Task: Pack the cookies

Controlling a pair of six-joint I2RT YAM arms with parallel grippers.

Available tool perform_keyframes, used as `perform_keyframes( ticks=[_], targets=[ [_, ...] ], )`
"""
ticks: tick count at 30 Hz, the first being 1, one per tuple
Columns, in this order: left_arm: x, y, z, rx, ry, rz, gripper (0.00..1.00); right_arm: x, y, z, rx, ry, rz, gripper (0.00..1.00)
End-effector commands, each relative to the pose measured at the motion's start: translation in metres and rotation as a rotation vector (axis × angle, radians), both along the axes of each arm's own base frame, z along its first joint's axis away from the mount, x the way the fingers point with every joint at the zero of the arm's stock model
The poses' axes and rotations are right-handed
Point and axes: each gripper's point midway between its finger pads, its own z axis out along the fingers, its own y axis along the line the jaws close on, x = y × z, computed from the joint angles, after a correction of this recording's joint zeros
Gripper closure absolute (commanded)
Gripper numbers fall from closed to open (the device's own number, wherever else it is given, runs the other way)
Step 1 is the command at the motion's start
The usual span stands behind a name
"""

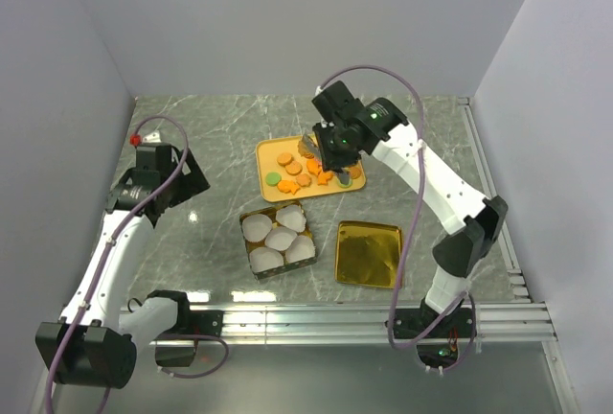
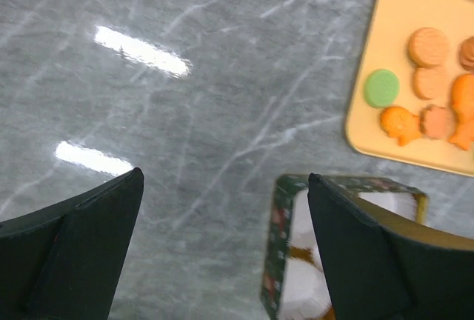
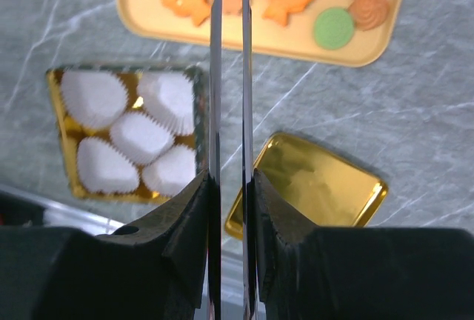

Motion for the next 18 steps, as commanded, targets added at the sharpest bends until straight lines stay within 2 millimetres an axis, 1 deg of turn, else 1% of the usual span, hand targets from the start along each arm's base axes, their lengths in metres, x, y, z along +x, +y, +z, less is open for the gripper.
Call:
perform_keyframes(
  ticks=[1, 2, 3, 4, 5, 6, 7, 8, 9, 10, 11, 12, 13, 14, 15, 17, 18],
  targets=[
    [0.018, -0.015, 0.053, -0.091, -0.112, -0.012, 0.0, -0.028, 0.011, 0.022, 0.125, 0.003, 0.092, 1.0],
    [0.023, -0.021, 0.072, -0.128, -0.155, -0.024, 0.0, -0.038, 0.017, 0.025, 0.167, 0.022, 0.135, 1.0],
    [0.033, -0.028, 0.115, -0.19, -0.247, -0.017, 0.01, -0.049, 0.023, 0.037, 0.21, 0.001, 0.177, 1.0],
    [0.036, -0.035, 0.141, -0.234, -0.297, -0.031, 0.01, -0.059, 0.025, 0.032, 0.214, 0.016, 0.211, 1.0],
    [0.037, -0.047, 0.168, -0.294, -0.348, -0.083, 0.01, -0.068, 0.029, 0.034, 0.239, 0.025, 0.244, 1.0],
    [0.038, -0.055, 0.225, -0.359, -0.464, -0.107, 0.01, -0.081, 0.034, 0.041, 0.262, 0.012, 0.285, 1.0],
    [0.036, -0.06, 0.255, -0.396, -0.527, -0.128, 0.01, -0.089, 0.035, 0.033, 0.26, 0.033, 0.307, 1.0],
    [0.032, -0.069, 0.288, -0.441, -0.598, -0.18, 0.01, -0.097, 0.038, 0.033, 0.274, 0.041, 0.334, 1.0],
    [0.021, -0.072, 0.342, -0.496, -0.716, -0.198, 0.01, -0.102, 0.04, 0.037, 0.296, 0.023, 0.348, 1.0],
    [0.015, -0.073, 0.366, -0.533, -0.771, -0.196, 0.01, -0.112, 0.042, 0.026, 0.289, 0.051, 0.365, 1.0],
    [0.005, -0.069, 0.401, -0.572, -0.887, -0.186, 0.01, -0.116, 0.043, 0.023, 0.294, 0.057, 0.375, 1.0],
    [-0.005, -0.067, 0.422, -0.682, -0.944, -0.149, 0.0, -0.119, 0.044, 0.022, 0.303, 0.057, 0.381, 1.0],
    [-0.014, -0.06, 0.44, -0.75, -1.021, -0.112, 0.01, -0.126, 0.045, 0.013, 0.293, 0.082, 0.388, 1.0],
    [-0.049, -0.053, 0.464, -0.829, -1.14, -0.106, 0.01, -0.128, 0.046, 0.01, 0.29, 0.089, 0.392, 1.0],
    [-0.058, -0.046, 0.487, -0.904, -1.314, -0.125, 0.01, -0.13, 0.047, 0.007, 0.287, 0.095, 0.397, 1.0],
    [-0.091, -0.033, 0.508, -0.93, -1.492, -0.139, 0.01, -0.135, 0.05, 0.001, 0.276, 0.111, 0.41, 1.0],
    [-0.117, -0.019, 0.527, -0.948, -1.612, -0.105, 0.01, -0.135, 0.052, -0.002, 0.27, 0.119, 0.414, 1.0]
  ],
)
